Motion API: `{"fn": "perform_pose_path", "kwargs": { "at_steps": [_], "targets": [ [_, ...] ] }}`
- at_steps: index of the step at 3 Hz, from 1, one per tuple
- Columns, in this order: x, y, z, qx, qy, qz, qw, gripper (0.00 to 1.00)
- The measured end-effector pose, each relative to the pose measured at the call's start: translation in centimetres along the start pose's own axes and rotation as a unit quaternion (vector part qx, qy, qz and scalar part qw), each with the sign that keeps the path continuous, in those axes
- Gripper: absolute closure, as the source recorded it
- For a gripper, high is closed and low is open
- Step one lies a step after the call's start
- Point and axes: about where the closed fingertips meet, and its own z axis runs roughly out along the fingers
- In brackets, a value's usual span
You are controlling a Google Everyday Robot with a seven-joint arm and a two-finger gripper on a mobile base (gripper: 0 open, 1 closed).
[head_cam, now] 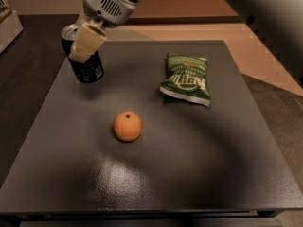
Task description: Pick pepsi can
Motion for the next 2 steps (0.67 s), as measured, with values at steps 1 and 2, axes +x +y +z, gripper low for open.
{"fn": "perform_pose_path", "kwargs": {
  "at_steps": [1,2],
  "targets": [
    [-1.92,0.29,-4.12,0.000,-0.002,-0.034,0.9994,1.00],
    [-1.93,0.29,-4.12,0.000,-0.002,-0.034,0.9994,1.00]
  ]
}}
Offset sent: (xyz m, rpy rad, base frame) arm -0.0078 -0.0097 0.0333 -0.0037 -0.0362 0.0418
